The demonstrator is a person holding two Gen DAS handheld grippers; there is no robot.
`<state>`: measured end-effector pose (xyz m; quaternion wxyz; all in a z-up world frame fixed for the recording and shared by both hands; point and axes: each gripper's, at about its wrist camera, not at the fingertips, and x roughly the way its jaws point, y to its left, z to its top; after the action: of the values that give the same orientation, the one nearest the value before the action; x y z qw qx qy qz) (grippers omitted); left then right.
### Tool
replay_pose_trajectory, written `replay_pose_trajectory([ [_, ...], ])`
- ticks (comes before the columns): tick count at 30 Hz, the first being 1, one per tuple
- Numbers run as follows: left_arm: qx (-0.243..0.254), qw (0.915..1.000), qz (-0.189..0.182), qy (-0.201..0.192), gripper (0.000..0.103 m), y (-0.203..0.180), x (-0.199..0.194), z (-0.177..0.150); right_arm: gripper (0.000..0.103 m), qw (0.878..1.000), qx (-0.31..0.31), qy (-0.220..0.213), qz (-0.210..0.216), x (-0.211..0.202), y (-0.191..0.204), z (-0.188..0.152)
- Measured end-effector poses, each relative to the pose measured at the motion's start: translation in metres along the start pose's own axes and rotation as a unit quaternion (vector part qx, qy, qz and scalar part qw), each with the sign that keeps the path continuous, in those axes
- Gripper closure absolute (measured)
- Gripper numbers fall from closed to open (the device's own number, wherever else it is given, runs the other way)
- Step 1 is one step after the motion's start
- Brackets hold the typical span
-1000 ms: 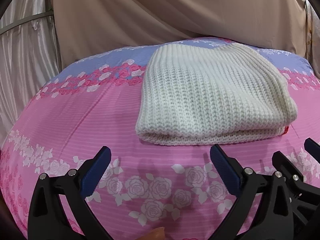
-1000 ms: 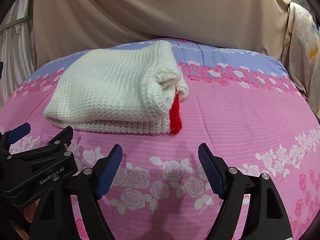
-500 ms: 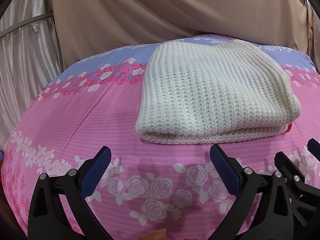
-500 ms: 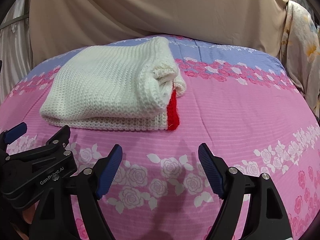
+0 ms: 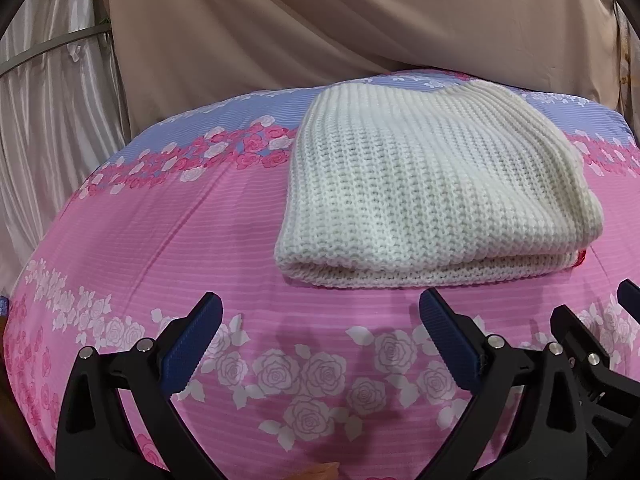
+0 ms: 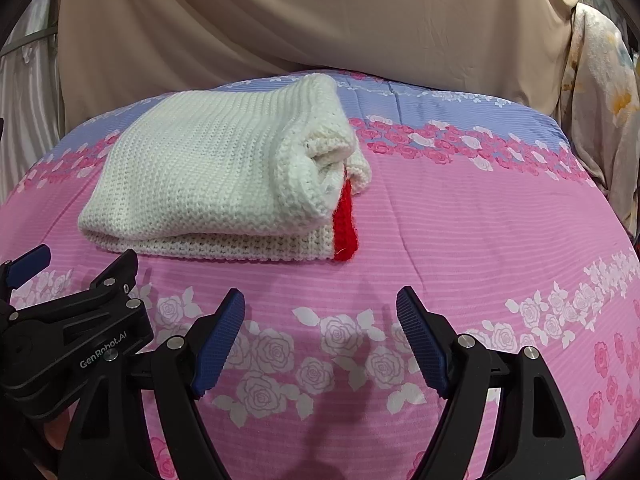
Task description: Fold small clothes
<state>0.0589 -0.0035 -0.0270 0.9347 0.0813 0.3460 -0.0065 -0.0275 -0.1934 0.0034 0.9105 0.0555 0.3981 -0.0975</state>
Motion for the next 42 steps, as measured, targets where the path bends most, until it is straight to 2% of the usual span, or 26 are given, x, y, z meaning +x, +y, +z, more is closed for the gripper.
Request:
replay_pose_trajectory([
  [42,0.004,1.0000,0.000,-0.001,0.011,-0.0015,-0.0004,0.0005,0.027,1.000,0.001,-0.002,-0.006,-0.0014,0.0000,-0.0032],
])
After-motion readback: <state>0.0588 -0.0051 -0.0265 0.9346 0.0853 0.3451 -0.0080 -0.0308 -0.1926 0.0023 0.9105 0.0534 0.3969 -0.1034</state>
